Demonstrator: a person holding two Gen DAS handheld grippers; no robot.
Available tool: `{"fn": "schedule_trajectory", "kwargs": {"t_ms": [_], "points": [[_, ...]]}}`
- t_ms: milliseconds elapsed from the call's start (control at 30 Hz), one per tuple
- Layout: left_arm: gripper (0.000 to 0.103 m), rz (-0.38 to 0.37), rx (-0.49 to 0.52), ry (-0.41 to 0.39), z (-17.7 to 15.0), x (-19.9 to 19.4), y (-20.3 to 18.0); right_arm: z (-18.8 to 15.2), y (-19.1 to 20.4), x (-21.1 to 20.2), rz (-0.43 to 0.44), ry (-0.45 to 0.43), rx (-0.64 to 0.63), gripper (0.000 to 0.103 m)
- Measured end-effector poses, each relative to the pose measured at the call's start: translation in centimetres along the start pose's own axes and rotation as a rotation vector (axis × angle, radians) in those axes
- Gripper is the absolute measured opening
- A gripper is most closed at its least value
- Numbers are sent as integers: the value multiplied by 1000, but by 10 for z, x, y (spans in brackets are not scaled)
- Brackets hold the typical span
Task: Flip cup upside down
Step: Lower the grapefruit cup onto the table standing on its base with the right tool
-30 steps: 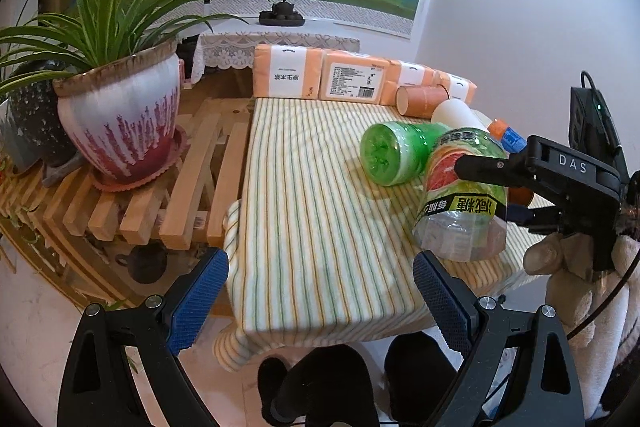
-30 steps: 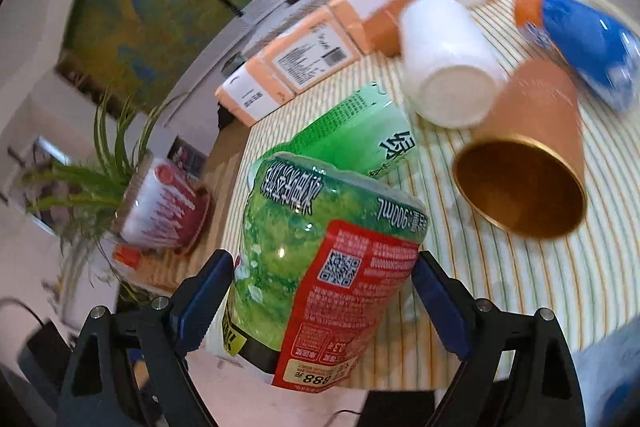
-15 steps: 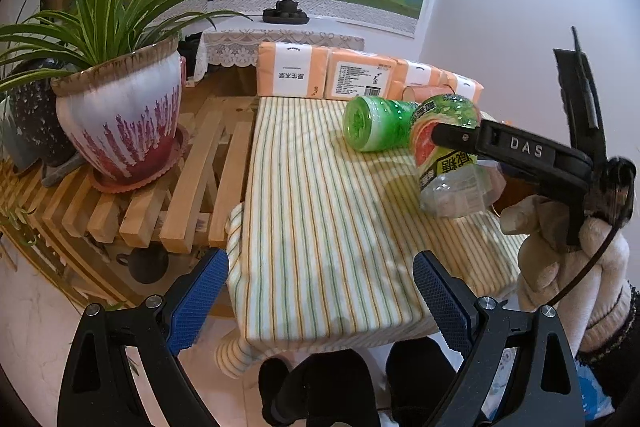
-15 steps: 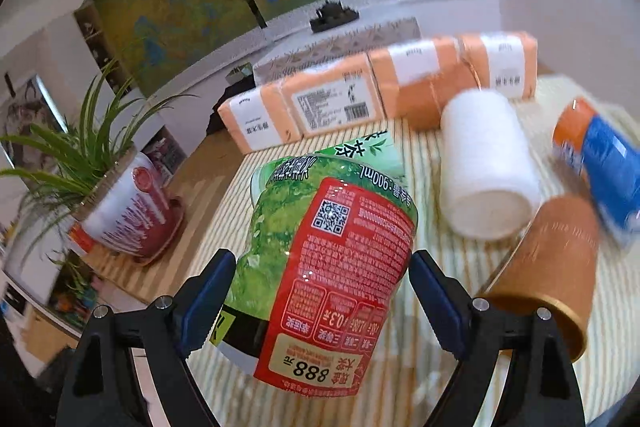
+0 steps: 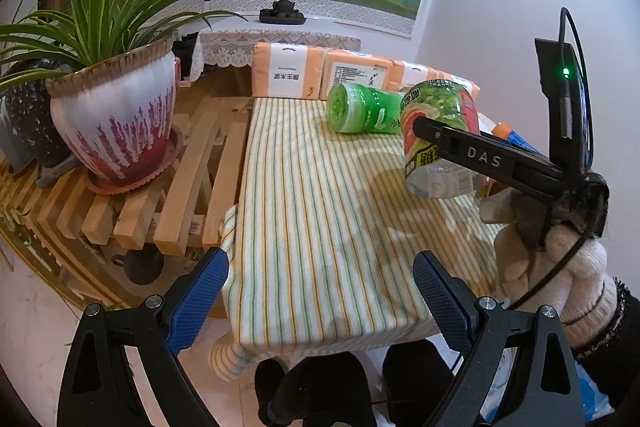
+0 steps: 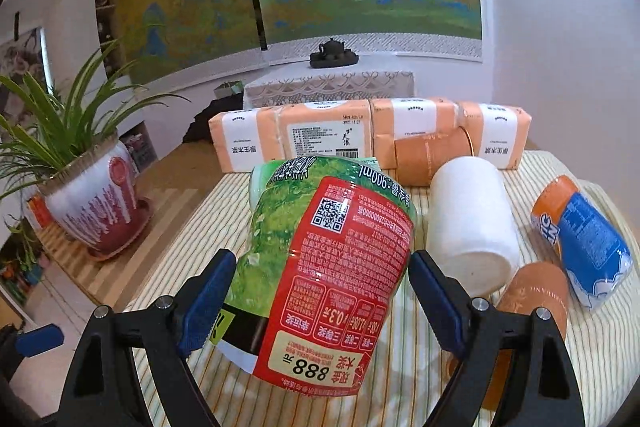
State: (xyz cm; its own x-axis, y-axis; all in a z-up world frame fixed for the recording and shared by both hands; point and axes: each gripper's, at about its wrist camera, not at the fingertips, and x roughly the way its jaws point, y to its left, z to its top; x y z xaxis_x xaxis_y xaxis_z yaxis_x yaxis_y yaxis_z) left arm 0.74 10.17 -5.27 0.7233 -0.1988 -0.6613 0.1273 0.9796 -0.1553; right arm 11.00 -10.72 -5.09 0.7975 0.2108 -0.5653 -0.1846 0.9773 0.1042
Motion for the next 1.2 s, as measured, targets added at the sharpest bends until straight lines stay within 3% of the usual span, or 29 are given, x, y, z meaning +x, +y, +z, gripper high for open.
{"fn": "schedule_trajectory", "kwargs": {"t_ms": [233,433,1200], "points": [[95,-6,-6,2,-2,0,1,-7,13,9,-36,30,-70,85],[95,-13,-9,5,-2,2,1,-13,18,0,-47,-1,-101,85],[95,-15,-17,-1,-9,-4,-1,-35,19,-34,-44,-21,-136,84]]}}
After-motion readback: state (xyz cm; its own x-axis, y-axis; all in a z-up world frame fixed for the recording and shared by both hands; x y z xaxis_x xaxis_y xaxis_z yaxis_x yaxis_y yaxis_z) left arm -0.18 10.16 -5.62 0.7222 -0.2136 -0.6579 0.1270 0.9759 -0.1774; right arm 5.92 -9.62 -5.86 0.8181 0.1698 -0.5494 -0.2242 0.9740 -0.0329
